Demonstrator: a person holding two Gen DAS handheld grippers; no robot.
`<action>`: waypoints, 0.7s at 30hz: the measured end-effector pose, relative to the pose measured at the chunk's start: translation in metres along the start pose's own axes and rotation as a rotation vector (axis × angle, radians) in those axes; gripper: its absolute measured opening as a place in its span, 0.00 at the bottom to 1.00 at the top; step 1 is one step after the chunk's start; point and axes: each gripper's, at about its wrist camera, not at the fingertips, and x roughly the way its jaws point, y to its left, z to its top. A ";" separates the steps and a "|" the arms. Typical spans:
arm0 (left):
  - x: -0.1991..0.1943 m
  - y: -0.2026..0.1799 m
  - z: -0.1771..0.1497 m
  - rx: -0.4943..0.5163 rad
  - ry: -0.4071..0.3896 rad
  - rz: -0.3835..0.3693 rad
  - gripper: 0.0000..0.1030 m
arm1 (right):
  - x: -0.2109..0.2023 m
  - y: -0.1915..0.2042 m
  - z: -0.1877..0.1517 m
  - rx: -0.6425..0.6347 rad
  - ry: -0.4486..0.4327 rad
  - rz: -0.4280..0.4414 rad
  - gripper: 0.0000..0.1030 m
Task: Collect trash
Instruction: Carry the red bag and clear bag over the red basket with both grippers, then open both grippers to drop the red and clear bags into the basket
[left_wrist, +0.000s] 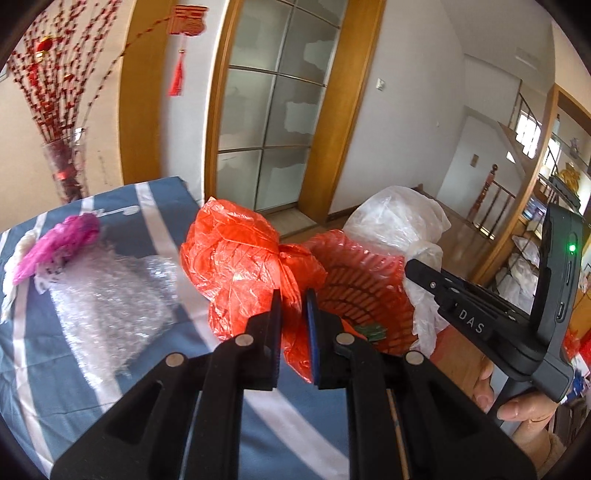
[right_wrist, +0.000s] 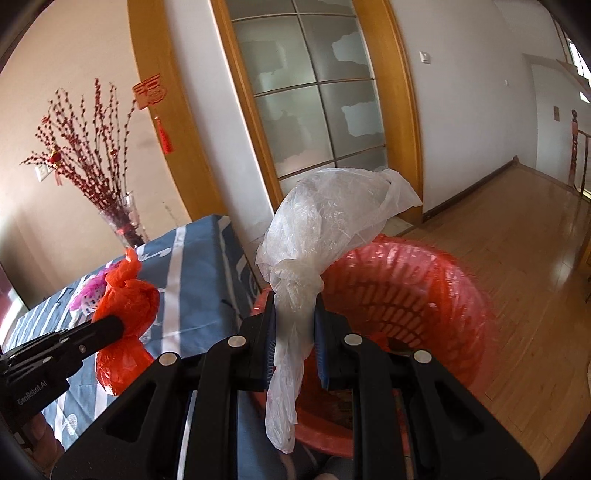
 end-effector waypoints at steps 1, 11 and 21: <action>0.004 -0.004 0.001 0.003 0.005 -0.007 0.13 | 0.000 -0.003 0.001 0.004 -0.001 -0.004 0.18; 0.036 -0.034 0.002 0.038 0.037 -0.072 0.13 | 0.002 -0.033 0.005 0.051 -0.006 -0.037 0.18; 0.071 -0.053 0.004 0.045 0.083 -0.125 0.15 | 0.007 -0.057 0.014 0.095 -0.005 -0.052 0.20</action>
